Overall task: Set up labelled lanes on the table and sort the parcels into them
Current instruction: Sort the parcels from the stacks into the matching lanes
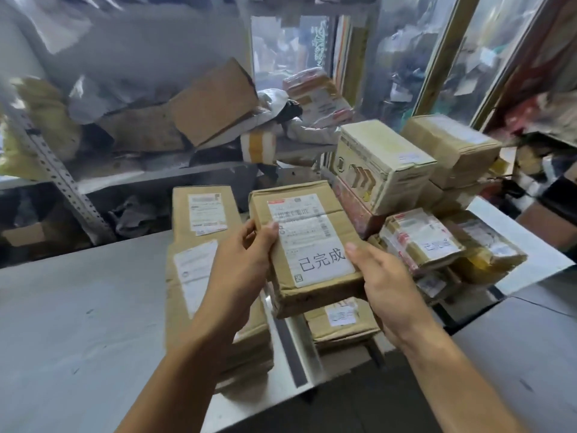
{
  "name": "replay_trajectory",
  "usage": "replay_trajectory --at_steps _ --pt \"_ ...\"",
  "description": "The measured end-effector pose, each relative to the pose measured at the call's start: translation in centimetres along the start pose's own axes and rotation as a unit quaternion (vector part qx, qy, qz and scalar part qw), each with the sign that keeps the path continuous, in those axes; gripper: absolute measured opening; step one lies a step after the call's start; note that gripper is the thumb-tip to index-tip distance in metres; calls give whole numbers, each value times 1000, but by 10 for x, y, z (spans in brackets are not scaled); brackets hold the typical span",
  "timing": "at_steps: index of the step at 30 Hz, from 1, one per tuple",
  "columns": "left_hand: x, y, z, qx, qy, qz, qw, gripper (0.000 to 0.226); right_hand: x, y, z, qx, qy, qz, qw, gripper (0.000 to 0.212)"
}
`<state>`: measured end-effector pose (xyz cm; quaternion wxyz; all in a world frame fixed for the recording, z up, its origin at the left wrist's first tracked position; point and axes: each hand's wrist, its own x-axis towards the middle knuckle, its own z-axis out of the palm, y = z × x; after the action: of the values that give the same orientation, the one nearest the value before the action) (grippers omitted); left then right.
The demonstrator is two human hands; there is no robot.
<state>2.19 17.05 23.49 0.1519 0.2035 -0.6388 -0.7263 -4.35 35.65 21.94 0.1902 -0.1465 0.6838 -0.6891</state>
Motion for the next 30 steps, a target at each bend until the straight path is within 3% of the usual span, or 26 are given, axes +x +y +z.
replay_trajectory --at_steps 17,30 --pt "62 -50 223 -11 -67 -56 996 31 49 9 -216 -22 96 25 995 29" --pt "97 -70 267 -7 -42 -55 998 40 102 41 -264 -74 90 20 993 25"
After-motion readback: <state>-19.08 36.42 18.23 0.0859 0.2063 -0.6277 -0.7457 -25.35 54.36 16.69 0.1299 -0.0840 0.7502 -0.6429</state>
